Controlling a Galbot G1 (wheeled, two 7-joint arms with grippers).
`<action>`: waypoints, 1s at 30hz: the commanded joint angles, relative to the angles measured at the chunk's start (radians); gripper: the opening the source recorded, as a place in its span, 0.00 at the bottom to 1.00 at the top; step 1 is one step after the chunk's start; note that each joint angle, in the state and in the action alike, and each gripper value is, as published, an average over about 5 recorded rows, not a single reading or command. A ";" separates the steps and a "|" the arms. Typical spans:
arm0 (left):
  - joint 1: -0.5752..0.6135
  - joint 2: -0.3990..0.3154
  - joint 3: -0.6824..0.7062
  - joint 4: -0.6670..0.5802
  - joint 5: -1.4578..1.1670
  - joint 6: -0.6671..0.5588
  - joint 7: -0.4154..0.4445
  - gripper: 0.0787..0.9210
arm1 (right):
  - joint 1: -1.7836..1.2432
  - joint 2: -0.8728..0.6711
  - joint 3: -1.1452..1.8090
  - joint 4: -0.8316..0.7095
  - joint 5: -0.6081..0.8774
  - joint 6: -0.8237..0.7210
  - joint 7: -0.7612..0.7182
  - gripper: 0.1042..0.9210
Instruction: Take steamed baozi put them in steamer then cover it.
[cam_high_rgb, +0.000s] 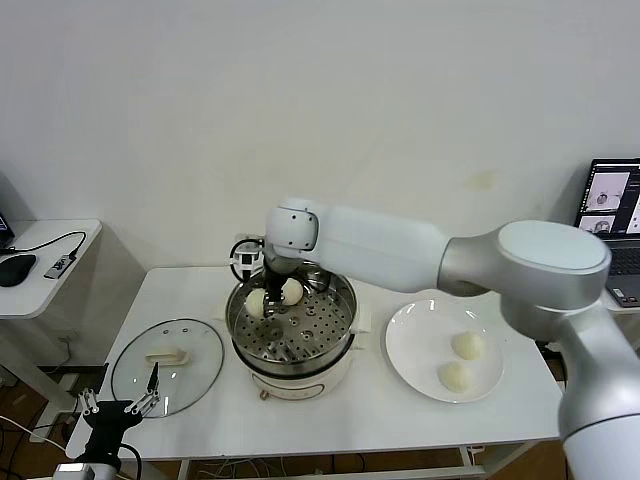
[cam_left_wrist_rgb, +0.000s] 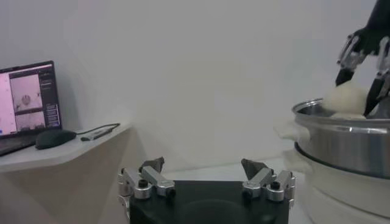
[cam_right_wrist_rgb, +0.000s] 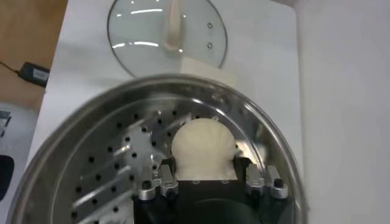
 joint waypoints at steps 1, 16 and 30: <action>0.002 0.000 0.002 0.000 0.000 -0.001 0.001 0.88 | -0.052 0.075 0.010 -0.082 -0.015 -0.015 0.014 0.59; 0.005 -0.004 0.002 -0.004 0.002 0.000 0.001 0.88 | 0.085 -0.069 -0.003 0.080 -0.073 0.002 -0.107 0.87; 0.009 0.008 -0.007 -0.008 0.003 0.004 0.002 0.88 | 0.284 -0.643 -0.073 0.484 -0.228 0.210 -0.345 0.88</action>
